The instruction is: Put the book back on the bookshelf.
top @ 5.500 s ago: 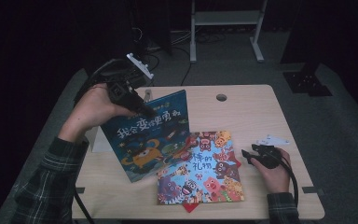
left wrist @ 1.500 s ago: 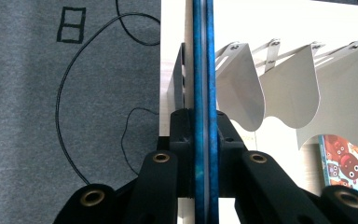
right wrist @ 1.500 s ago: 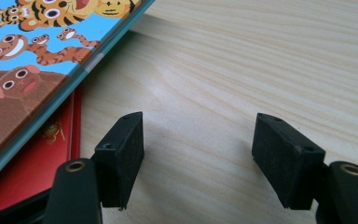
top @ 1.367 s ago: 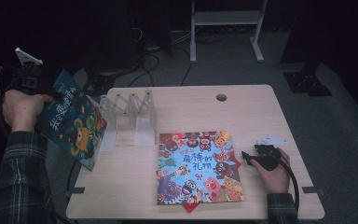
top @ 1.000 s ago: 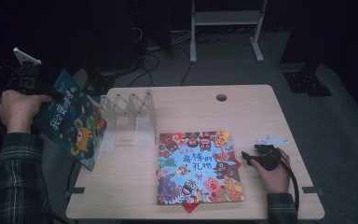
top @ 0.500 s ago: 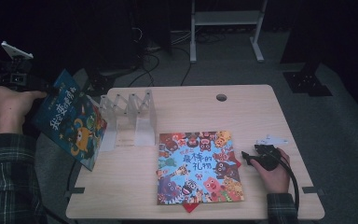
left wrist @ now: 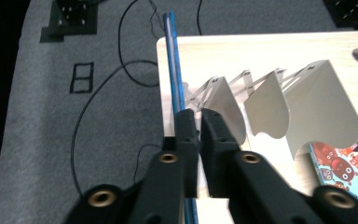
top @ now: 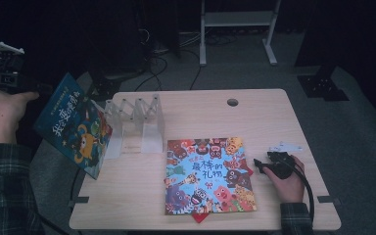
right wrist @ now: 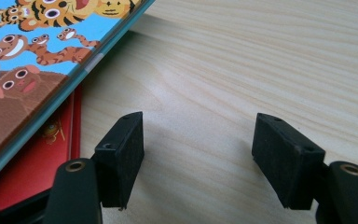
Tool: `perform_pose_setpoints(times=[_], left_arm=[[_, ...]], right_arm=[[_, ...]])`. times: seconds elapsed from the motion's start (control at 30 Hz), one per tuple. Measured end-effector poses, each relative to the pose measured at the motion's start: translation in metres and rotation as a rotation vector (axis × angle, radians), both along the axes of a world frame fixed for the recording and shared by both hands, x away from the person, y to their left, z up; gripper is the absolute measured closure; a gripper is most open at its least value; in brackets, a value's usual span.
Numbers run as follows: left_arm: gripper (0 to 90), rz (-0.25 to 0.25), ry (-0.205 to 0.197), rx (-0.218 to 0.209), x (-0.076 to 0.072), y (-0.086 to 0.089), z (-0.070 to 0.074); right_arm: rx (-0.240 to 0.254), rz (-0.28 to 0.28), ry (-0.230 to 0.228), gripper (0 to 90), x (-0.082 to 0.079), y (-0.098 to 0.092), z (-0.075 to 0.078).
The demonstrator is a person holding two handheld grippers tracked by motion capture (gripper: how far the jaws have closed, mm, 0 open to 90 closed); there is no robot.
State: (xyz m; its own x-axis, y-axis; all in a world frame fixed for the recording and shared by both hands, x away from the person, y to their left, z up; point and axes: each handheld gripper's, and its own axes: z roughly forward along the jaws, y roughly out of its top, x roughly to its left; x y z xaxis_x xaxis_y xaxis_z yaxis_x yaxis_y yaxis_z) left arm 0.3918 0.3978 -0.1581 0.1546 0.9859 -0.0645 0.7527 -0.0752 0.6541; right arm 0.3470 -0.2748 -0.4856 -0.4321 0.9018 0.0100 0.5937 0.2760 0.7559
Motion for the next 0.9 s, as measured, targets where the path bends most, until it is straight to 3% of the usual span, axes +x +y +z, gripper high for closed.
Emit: perform_pose_setpoints(times=[0.13,0.4,0.77,0.9], left_arm=[[89.9,-0.027,-0.007,0.001,-0.004,-0.003,0.000],[89.7,-0.139,-0.002,0.020,-0.011,-0.020,-0.004],[89.8,-0.261,0.024,0.034,-0.020,-0.046,-0.019],[89.7,-0.285,0.030,0.040,-0.022,-0.054,-0.028]], right_arm=[[0.000,0.000,0.000,32.8,0.000,0.000,0.000],[0.000,0.000,0.000,32.8,0.000,0.000,0.000],[0.001,0.000,0.000,32.8,0.000,0.000,0.000],[0.000,0.000,0.000,32.8,0.000,0.000,0.000]])
